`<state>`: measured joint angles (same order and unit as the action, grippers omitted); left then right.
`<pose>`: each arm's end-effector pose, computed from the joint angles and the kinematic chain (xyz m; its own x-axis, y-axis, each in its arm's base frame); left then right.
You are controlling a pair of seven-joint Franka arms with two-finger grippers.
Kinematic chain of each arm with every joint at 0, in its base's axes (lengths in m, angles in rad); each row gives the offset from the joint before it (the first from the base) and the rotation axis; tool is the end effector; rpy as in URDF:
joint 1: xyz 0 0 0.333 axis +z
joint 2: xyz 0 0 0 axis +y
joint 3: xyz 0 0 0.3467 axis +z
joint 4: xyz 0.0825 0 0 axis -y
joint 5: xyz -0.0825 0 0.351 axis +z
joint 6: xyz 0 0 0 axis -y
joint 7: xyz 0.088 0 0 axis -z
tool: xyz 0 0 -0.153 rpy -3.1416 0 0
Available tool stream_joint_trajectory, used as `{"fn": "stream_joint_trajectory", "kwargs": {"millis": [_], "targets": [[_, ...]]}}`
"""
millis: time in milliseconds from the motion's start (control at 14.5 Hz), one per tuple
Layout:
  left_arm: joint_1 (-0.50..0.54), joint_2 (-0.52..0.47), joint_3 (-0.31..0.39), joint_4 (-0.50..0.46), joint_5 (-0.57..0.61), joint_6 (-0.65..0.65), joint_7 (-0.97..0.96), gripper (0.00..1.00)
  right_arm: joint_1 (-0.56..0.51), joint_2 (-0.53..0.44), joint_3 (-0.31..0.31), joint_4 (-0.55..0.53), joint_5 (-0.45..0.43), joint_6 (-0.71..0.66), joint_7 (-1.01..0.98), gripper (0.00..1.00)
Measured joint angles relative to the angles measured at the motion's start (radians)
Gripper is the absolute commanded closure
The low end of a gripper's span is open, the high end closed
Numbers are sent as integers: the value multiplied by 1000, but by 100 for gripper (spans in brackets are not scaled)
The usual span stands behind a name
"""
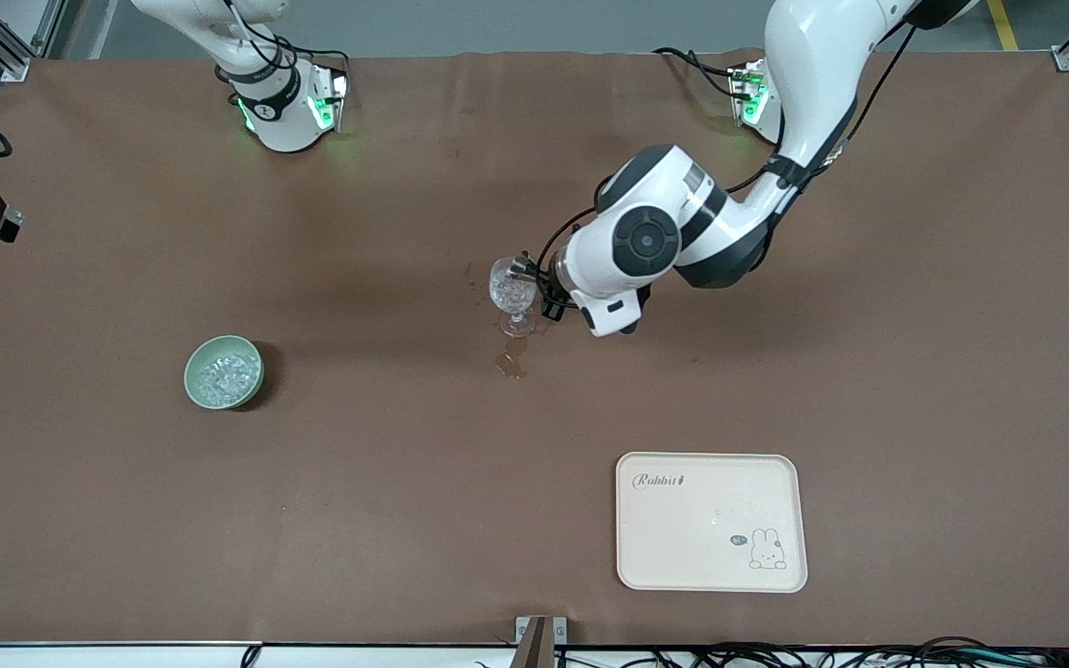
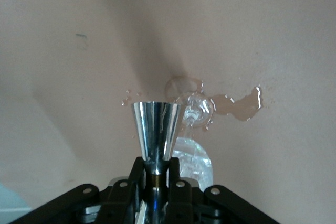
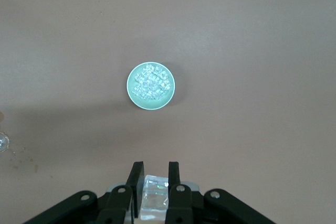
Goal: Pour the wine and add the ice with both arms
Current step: 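Tilt the jigger over the wine glass with the left gripper to pour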
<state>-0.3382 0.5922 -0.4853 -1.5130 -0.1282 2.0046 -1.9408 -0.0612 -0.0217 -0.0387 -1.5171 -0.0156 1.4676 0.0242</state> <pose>0.4900 -0.4703 0.3471 0.2766 0.9058 -0.3210 0.9183 -0.3476 -0.1895 0.4997 -0.0529 0.6347 0.9917 -0.1253 -0.0274 -0.1249 -0.9920 0.0154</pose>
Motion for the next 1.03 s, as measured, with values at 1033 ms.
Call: {"fn": "stream_joint_trajectory", "kwargs": {"millis": [1033], "targets": [[-82, 9, -1, 78, 233, -137, -157, 100, 0, 0, 0, 0, 0, 0, 0, 100]]}}
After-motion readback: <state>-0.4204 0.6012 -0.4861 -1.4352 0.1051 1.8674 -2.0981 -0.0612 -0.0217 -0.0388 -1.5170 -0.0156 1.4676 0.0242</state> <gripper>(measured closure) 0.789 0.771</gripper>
